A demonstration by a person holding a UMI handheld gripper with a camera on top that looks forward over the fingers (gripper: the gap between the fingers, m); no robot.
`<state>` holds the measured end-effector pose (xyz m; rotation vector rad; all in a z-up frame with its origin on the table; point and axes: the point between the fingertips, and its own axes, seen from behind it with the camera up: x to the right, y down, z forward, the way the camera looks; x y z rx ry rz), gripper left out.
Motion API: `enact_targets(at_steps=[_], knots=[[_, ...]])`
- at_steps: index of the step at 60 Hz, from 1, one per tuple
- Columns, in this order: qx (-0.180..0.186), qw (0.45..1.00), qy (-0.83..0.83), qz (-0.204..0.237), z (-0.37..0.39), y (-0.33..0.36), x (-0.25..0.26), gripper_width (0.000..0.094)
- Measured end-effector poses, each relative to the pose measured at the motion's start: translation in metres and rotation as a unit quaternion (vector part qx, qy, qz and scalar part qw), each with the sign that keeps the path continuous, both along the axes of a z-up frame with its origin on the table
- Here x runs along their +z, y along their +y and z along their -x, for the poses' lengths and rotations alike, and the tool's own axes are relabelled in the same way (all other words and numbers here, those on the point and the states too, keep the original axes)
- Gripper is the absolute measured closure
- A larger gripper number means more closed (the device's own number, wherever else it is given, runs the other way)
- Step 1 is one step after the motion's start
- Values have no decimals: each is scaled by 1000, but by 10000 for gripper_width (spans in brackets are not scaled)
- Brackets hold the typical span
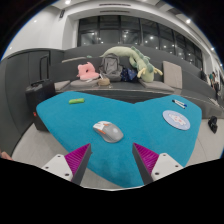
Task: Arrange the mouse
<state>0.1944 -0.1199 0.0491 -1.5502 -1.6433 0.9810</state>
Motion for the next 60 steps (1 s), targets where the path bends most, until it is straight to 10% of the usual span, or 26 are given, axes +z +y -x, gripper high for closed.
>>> enact_targets(at_steps=[60], knots=[[-96,994,-45,-13,210,21,-65,74]])
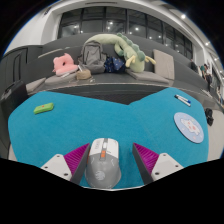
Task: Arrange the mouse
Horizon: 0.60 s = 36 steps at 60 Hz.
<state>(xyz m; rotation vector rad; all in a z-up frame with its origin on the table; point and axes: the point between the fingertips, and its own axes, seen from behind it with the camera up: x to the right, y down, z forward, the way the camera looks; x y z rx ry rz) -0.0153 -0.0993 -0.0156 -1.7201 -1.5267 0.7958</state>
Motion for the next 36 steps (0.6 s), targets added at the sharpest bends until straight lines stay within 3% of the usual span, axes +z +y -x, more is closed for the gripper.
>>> enact_targets(at_steps=[5,9,15,20,26,36], knots=[[3,1000,-5,0,-2,0,-3,107],[11,1000,-8,9,-4,-7,-5,454],[12,1000,-10,-9,-4,-8,-3,512],[12,1000,-9,1,-7,-8,-2,584],[26,1000,-7,12,-10,-13,3,598],[56,997,41,33,-25,0,74,598]])
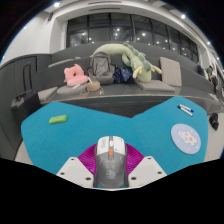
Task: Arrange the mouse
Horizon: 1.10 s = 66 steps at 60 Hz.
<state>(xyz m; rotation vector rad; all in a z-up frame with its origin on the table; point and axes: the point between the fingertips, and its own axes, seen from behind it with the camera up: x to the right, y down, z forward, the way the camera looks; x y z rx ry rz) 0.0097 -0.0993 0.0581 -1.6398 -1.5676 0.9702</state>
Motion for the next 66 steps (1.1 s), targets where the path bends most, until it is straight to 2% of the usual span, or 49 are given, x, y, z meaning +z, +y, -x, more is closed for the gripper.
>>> enact_targets(at_steps=[5,11,18,24,31,36,43,50,57,60,61,62,63,66], knots=[[-1,999,38,5,12,35,48,599],[-29,995,87,-32,32,113,97,598],[-64,991,99,-58,58,210,109,598],[-93,990,76,-74,71,286,76,598],[-112,992,27,-43,70,339,17,591],[-113,993,-1,-28,62,361,-18,591],[-89,996,-26,12,60,357,-52,576],[-86,995,-50,2,55,363,-78,551],[-72,996,-52,-17,55,361,-87,424],[-77,995,-57,-30,52,363,-86,263],[-82,994,-57,-37,52,366,-84,168],[-86,994,-56,-44,51,368,-82,133],[-89,993,-55,-49,50,369,-80,56],[-100,992,-53,-50,44,371,-69,97]])
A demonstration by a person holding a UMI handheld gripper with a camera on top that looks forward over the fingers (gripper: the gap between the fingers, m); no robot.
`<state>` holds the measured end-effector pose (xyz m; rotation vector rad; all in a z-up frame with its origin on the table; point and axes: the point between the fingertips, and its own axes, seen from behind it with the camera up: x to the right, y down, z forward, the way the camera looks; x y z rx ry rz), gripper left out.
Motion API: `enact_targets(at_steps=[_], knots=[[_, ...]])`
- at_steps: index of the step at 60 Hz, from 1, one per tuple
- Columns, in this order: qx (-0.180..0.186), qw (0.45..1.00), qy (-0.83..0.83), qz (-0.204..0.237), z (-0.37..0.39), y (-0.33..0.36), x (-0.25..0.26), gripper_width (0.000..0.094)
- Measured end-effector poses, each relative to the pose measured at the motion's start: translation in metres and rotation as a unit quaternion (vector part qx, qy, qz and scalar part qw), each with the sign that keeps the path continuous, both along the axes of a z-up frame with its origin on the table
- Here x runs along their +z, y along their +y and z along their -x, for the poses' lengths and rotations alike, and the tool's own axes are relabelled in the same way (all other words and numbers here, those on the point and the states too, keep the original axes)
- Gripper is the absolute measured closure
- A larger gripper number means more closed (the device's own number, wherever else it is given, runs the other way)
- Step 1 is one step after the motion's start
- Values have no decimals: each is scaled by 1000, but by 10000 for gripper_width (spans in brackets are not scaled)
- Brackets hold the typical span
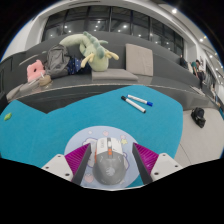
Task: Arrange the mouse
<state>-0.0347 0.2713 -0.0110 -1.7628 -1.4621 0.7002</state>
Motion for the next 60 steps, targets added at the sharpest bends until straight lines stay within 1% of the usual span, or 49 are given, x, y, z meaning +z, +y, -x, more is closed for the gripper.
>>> enact_targets(at_steps=[6,15,24,29,31,40,47,53,60], knots=[[3,1000,23,19,-25,-27,37,84],[28,999,41,9,-103,-85,93,83],[64,996,55,11,-186,-147,124,88],[77,995,52,22,-227,-176,131,89],[82,995,49,27,-239,-186,123,87],[104,994,33,19,-281,-220,113,88],[123,992,35,18,-290,-238,110,88],[130,991,43,-7,-286,-244,118,84],[136,989,49,-18,-284,-248,120,81]])
